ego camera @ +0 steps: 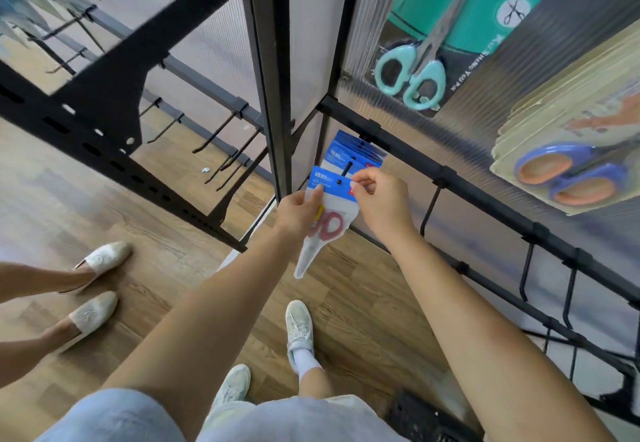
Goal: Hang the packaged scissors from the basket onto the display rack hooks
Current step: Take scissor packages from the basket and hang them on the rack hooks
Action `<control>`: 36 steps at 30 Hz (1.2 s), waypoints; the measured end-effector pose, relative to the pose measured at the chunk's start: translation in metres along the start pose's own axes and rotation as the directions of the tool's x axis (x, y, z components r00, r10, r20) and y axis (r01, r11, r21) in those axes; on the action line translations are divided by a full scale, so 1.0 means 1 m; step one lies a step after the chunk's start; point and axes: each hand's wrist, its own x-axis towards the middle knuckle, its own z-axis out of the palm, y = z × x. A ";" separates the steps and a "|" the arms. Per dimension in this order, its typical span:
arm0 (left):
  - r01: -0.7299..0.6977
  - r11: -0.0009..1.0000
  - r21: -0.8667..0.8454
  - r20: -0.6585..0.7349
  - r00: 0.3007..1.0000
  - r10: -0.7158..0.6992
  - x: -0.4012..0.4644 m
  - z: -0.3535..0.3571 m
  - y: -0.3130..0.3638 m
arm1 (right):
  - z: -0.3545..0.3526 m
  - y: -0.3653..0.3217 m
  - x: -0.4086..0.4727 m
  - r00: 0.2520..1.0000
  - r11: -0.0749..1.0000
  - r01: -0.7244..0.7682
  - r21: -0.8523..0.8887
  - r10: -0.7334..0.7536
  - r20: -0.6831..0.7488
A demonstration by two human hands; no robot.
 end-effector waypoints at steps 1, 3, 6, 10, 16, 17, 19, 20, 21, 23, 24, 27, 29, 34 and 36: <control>-0.010 1.000 0.007 -0.010 1.000 0.010 0.002 0.001 0.000 | 0.000 0.000 0.001 1.000 1.000 0.021 -0.023 -0.021 -0.006; -0.027 0.999 0.042 -0.018 0.999 0.027 0.005 0.002 -0.001 | 0.000 0.001 0.003 0.999 0.997 0.051 -0.054 -0.052 -0.016; -0.017 0.997 0.073 -0.016 1.000 0.018 0.011 0.005 0.000 | 0.001 0.006 0.007 0.997 0.993 0.066 -0.095 -0.069 -0.031; -0.011 0.990 0.139 -0.021 1.000 0.014 0.025 0.012 0.011 | -0.002 0.008 0.018 0.997 0.988 0.060 -0.142 -0.066 -0.038; 0.001 0.969 0.246 -0.026 1.000 0.006 0.037 0.020 0.020 | -0.010 0.003 0.026 0.996 0.953 0.087 -0.289 -0.094 -0.012; -0.009 0.965 0.262 -0.031 0.999 0.017 0.038 0.020 0.022 | -0.011 0.002 0.027 0.996 0.947 0.086 -0.310 -0.094 -0.009; -0.019 0.958 0.286 -0.039 0.999 0.031 0.038 0.020 0.026 | -0.013 0.001 0.030 0.996 0.939 0.088 -0.333 -0.089 0.012; -0.017 0.952 0.304 -0.042 0.999 0.031 0.039 0.019 0.027 | -0.014 0.002 0.029 0.996 0.935 0.093 -0.341 -0.089 0.027; -0.018 0.944 0.329 -0.044 0.998 0.034 0.040 0.016 0.027 | -0.014 0.002 0.028 0.995 0.930 0.103 -0.353 -0.094 0.044; -0.034 0.924 0.381 -0.060 0.996 0.062 0.038 0.010 0.027 | -0.016 0.002 0.021 0.992 0.919 0.129 -0.374 -0.116 0.058; -0.043 0.913 0.406 -0.071 0.994 0.078 0.036 0.007 0.027 | -0.017 0.001 0.016 0.991 0.915 0.135 -0.379 -0.124 0.054; -0.068 0.893 0.444 -0.073 0.991 0.111 0.022 -0.004 0.033 | -0.021 -0.004 -0.001 0.993 0.899 0.112 -0.423 -0.115 0.020; -0.129 0.862 0.490 -0.049 0.983 0.175 0.006 -0.009 0.043 | -0.026 -0.012 -0.014 0.995 0.887 0.074 -0.455 -0.097 -0.026; -0.457 0.416 0.786 0.203 0.827 0.525 -0.050 -0.012 0.061 | -0.043 -0.039 -0.061 0.988 0.873 -0.043 -0.486 -0.034 -0.148; -0.542 0.213 0.813 0.361 0.756 0.546 -0.075 -0.011 0.062 | -0.047 -0.046 -0.087 0.974 0.876 -0.104 -0.470 -0.006 -0.226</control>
